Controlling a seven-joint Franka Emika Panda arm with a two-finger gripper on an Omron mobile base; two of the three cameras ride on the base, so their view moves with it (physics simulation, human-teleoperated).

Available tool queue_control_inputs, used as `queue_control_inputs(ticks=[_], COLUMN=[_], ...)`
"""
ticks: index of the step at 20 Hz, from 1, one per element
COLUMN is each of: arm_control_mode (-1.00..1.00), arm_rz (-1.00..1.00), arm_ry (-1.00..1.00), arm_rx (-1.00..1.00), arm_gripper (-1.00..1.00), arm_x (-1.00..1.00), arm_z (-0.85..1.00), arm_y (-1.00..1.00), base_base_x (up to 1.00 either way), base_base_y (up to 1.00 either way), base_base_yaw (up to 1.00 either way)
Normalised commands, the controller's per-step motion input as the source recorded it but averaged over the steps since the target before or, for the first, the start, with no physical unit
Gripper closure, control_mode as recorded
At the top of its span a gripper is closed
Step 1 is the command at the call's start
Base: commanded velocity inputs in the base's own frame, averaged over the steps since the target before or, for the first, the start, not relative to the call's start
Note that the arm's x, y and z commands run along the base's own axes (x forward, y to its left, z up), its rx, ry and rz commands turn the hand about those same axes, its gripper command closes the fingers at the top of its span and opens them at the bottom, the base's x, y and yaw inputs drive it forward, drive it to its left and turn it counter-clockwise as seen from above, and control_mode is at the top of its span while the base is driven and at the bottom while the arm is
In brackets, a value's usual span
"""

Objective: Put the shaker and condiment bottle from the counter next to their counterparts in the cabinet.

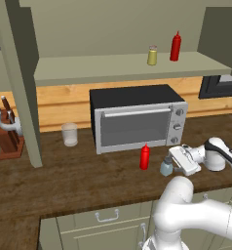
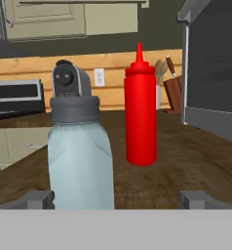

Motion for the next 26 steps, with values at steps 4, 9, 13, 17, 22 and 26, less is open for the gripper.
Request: queue_control_inputs(ticks=[4, 9, 13, 17, 22, 26], arm_control_mode=[-1.0, -1.0, -1.0, -1.0, -1.0, -1.0], arm_rz=[0.06, 0.05, 0.03, 0.02, 0.01, 0.0], arm_ry=[0.0, 0.0, 0.0, 0.0, 0.0, 0.0], arm_rx=[0.0, 0.0, 0.0, 0.0, 0.0, 0.0], arm_gripper=[-1.0, -1.0, -1.0, -1.0, -1.0, -1.0], arm_x=[0.0, 0.0, 0.0, 0.0, -0.04, -0.03], arm_z=[0.0, 0.0, 0.0, 0.0, 0.0, 0.02], arm_y=[0.0, 0.0, 0.0, 0.0, 0.01, 0.0], base_base_x=[0.0, 0.0, 0.0, 0.0, 0.0, 0.0], base_base_y=[0.0, 0.0, 0.0, 0.0, 0.0, 0.0], base_base_yaw=[0.0, 0.0, 0.0, 0.0, 0.0, 0.0])
